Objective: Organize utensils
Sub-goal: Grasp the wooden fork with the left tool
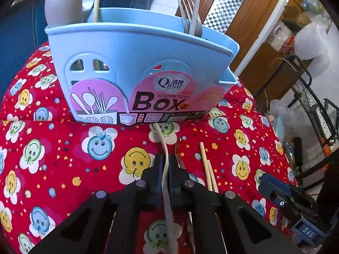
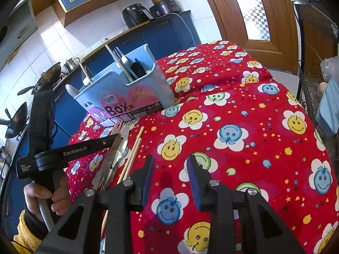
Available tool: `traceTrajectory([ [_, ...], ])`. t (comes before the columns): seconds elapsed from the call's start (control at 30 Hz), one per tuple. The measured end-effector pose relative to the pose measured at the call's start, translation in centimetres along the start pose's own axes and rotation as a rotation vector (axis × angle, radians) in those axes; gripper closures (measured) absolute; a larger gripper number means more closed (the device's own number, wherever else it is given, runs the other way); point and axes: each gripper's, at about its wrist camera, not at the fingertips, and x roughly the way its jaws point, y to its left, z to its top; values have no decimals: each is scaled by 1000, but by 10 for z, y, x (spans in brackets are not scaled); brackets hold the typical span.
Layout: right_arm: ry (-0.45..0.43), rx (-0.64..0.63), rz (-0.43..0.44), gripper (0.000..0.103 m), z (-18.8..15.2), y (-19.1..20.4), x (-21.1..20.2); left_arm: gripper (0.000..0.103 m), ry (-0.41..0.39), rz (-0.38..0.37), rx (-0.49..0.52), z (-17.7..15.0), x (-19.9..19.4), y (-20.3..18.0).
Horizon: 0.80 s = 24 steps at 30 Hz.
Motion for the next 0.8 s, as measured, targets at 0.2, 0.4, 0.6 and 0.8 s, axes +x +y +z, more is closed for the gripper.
traceTrajectory([
  [0.2, 1, -8, 1, 68, 0, 4, -1, 99, -69, 39, 16, -4, -22, 2],
  [0.4, 7, -47, 11, 68, 1, 22, -4, 99, -106, 50, 2, -11, -51, 20],
  [0.6, 33, -103, 33, 68, 4, 48, 2, 99, -142, 119, 3, -27, -77, 39],
  [0.8, 72, -168, 41, 68, 5, 75, 19, 99, -182, 155, 14, -36, -93, 50],
])
